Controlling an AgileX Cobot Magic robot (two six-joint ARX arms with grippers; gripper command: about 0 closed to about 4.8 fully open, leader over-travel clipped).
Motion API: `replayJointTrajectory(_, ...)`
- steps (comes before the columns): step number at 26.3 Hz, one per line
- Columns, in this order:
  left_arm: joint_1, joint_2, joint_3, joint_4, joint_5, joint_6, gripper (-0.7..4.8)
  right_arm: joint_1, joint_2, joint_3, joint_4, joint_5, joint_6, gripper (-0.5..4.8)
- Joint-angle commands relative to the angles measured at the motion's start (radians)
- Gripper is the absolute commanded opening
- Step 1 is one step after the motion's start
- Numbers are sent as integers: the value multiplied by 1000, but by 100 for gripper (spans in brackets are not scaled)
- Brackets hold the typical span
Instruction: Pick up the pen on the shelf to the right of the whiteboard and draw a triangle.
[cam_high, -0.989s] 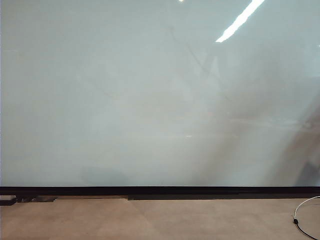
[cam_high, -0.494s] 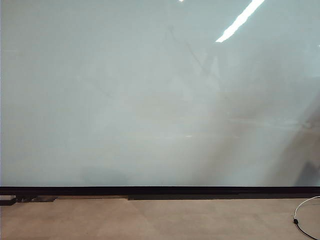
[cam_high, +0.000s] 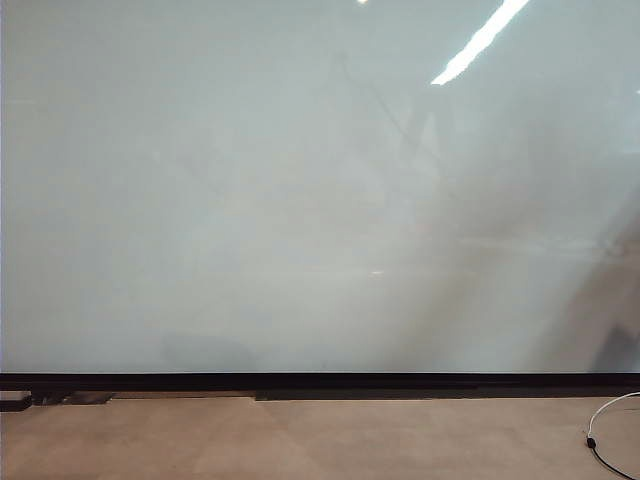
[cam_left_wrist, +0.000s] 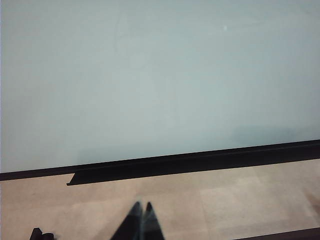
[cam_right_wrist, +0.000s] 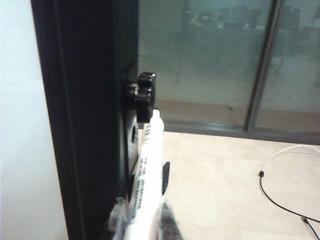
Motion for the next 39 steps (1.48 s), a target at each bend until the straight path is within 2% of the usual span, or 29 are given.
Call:
replayJointTrajectory(1,0,0,3,6,0,1,-5,-5,-4,3,12,1,0,52)
replayJointTrajectory(7,0,0,3,6,0,1,-5,-58,-27,2,12,-9,67,51)
replayJointTrajectory(11,0,0,3,6,0,1,-5,-89,-69,2,12,-7,77,19)
replayJointTrajectory(16,-1,0,3,6,0,1,-5,-136,-149,-24,3,-5,109,16)
replayJointTrajectory(19,0,0,3,6,0,1,-5,-172,-233,-102,0,20,154,-5)
replayJointTrajectory(24,-1,0,3,6,0,1,-5,-176,-446,-339,2,154,173,-5)
replayJointTrajectory(29,0,0,3,6,0,1,-5,-78,-704,-544,1,299,196,-5)
replayJointTrajectory(32,0,0,3,6,1,1,-5,-2,-847,-614,-31,343,202,-5)
replayJointTrajectory(36,0,0,3,6,0,1,-5,134,-1031,-633,-243,335,320,-5)
replayJointTrajectory(39,0,0,3,6,0,1,-5,295,-1147,-614,-425,352,313,-6)
